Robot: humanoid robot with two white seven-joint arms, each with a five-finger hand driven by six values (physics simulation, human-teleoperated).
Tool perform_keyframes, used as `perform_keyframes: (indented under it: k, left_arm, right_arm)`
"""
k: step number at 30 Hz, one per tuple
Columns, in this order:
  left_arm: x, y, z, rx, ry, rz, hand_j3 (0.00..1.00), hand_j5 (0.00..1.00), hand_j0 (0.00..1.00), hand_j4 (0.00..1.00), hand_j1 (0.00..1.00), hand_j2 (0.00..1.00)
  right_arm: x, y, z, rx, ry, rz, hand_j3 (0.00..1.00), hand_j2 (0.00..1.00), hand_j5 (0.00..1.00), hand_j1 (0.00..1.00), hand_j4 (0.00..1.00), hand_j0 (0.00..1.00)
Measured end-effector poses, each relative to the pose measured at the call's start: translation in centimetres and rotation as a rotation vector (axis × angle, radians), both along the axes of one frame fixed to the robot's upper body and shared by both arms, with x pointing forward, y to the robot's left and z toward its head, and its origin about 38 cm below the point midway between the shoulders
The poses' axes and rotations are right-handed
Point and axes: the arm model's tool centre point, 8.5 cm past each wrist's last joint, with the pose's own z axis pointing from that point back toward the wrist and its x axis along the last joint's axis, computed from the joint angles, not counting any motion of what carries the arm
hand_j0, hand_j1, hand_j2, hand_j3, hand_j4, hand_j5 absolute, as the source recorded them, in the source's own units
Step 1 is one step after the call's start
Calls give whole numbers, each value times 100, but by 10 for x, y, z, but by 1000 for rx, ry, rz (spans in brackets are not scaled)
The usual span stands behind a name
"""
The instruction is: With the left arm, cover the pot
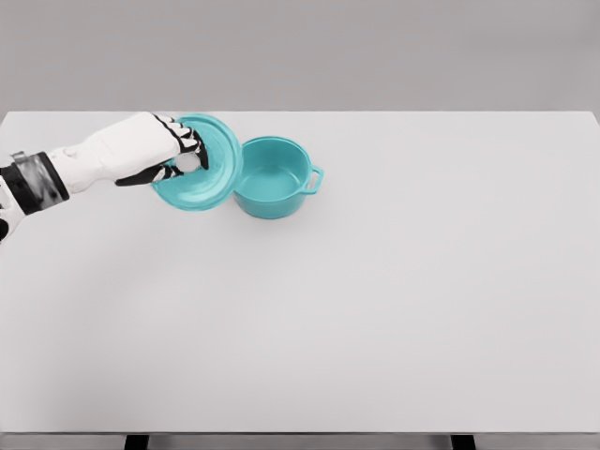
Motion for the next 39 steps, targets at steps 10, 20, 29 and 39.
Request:
perform_keyframes:
  k: [10, 20, 29, 39]
  left_arm:
    - [7, -20, -1, -27, 2, -29, 45, 45, 45, 45, 45, 45]
    - [29, -42, 4, -50, 12, -45, 45, 45, 45, 45, 45, 45]
    - [36, -68, -8, -77, 44, -71, 45, 45, 45, 45, 45, 45]
    - [46, -84, -13, -85, 60, -71, 45, 45, 45, 45, 45, 45]
  right_arm:
    - [1, 0, 0, 0, -2, 0, 100, 100, 100, 100, 100, 100]
    - [0, 0, 0, 0, 0, 0, 100, 100, 100, 100, 100, 100]
    - [0, 0, 0, 0, -1, 0, 100, 100, 100, 100, 100, 100]
    - [0, 0, 0, 0, 0, 0, 100, 100, 100, 100, 100, 100]
